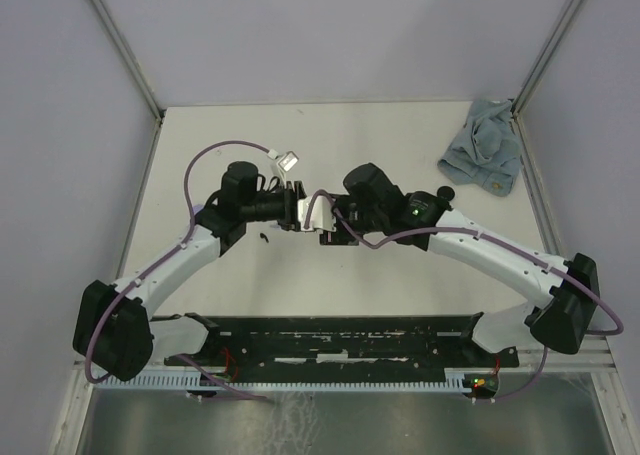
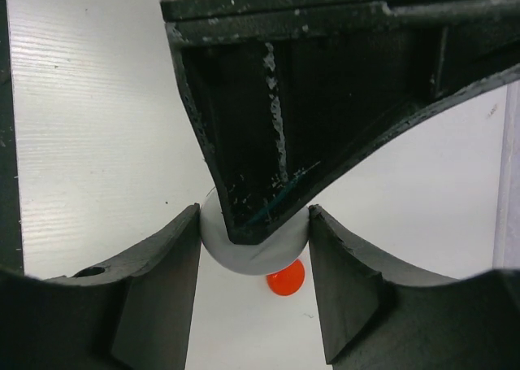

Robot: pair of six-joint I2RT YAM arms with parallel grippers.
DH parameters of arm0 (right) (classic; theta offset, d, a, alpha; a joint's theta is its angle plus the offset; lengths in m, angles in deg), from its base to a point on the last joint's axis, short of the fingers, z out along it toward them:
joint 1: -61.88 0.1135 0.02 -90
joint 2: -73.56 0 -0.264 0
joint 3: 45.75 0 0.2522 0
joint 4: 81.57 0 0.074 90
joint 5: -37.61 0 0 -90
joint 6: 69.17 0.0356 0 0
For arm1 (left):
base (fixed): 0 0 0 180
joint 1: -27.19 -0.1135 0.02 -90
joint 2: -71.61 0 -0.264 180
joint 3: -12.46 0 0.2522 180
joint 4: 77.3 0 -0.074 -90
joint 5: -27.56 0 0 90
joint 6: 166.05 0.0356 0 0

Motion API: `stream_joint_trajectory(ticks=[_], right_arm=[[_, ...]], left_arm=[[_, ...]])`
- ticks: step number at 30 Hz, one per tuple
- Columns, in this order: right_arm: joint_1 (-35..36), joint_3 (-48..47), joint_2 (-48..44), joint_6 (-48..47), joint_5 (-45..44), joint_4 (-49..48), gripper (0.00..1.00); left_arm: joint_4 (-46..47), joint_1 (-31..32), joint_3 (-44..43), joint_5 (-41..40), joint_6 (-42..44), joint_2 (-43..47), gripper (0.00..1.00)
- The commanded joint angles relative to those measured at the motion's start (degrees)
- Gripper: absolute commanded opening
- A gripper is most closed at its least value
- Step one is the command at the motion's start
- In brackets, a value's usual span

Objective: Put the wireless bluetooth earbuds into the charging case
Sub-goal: Adjust the charging case.

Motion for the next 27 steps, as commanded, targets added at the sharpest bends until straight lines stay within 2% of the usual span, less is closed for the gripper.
stream_joint_trajectory(ticks=[1,7,16,22,27], right_arm=[[0.8,-2.3,0.6,-1.8,0.3,-3.6,0.51],[0.8,-0.8,0.2,-2.8,-0.7,-5.9,0.55],[0.8,1.9,-2.5,-4.5,-0.7,-7.8,0.73],[0.4,5.5,-7.0,-2.5,-2.4,-10.6,0.87],[-3.4,5.3,-9.6,5.3,3.3,-8.3,0.88]], left_arm=[[4.9,0.5,0.0,2.3,-2.9,-0.8,0.56],[6.4,0.7,0.8,3.7,-3.5,-0.7,0.4],[7.4,0.7,1.3,5.7,-2.8,0.5,0.13],[6.6,0.6,0.7,4.2,0.7,3.2,0.09],[11.1,0.7,3.5,-0.7,3.3,7.3,0.09]])
